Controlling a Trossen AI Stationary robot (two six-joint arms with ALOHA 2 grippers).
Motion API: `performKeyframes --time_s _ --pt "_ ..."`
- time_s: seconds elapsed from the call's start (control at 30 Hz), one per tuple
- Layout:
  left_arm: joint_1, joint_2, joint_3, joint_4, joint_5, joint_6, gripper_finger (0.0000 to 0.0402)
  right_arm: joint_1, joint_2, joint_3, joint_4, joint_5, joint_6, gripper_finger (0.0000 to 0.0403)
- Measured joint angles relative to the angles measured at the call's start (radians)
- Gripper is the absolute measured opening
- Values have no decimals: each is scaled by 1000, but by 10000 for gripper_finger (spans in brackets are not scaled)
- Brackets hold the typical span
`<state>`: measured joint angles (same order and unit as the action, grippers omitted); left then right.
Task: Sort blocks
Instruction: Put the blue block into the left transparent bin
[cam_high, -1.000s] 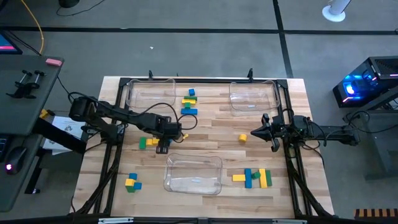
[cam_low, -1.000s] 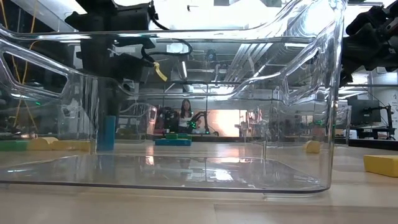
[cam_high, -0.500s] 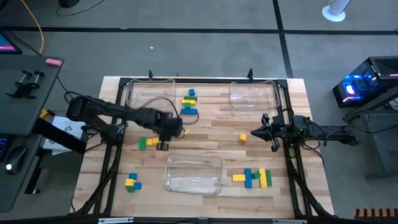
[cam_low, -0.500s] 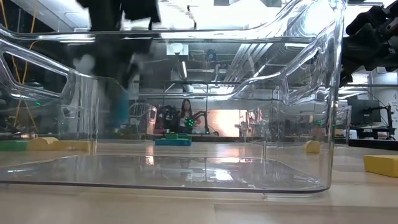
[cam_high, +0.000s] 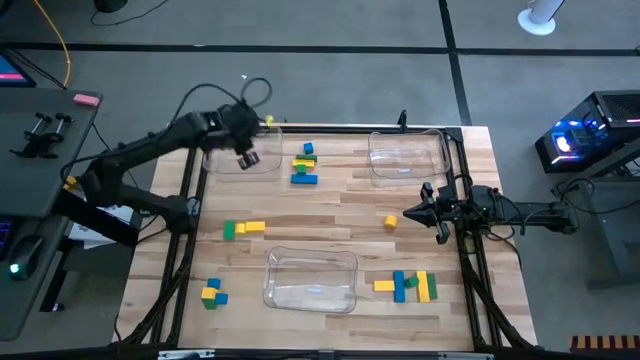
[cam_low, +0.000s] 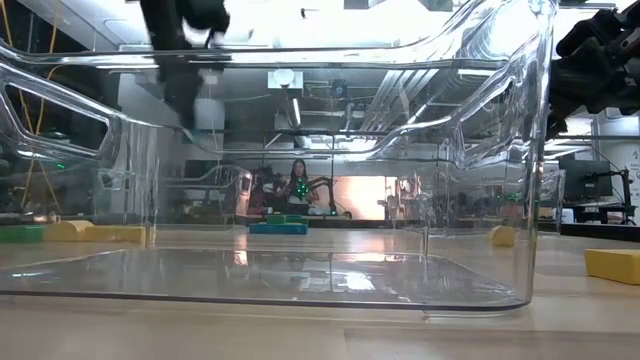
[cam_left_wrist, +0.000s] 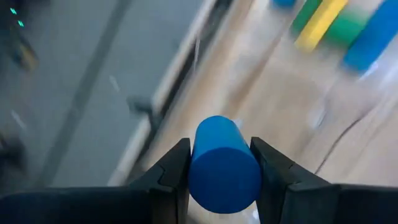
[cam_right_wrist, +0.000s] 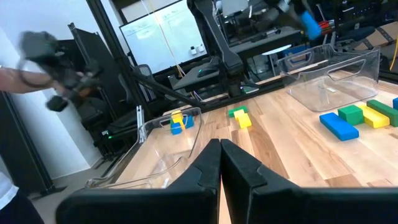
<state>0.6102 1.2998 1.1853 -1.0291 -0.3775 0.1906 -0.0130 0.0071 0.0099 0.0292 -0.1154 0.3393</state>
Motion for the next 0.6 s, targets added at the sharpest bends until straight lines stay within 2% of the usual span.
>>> performKeyframes --time_s 0.17,0.6 --pt "137 34 -48 -23 205 -54 125 0 0 0 0 0 0 5" --pt "144 42 3 -21 212 -33 202 0 0 0 0 0 0 5"
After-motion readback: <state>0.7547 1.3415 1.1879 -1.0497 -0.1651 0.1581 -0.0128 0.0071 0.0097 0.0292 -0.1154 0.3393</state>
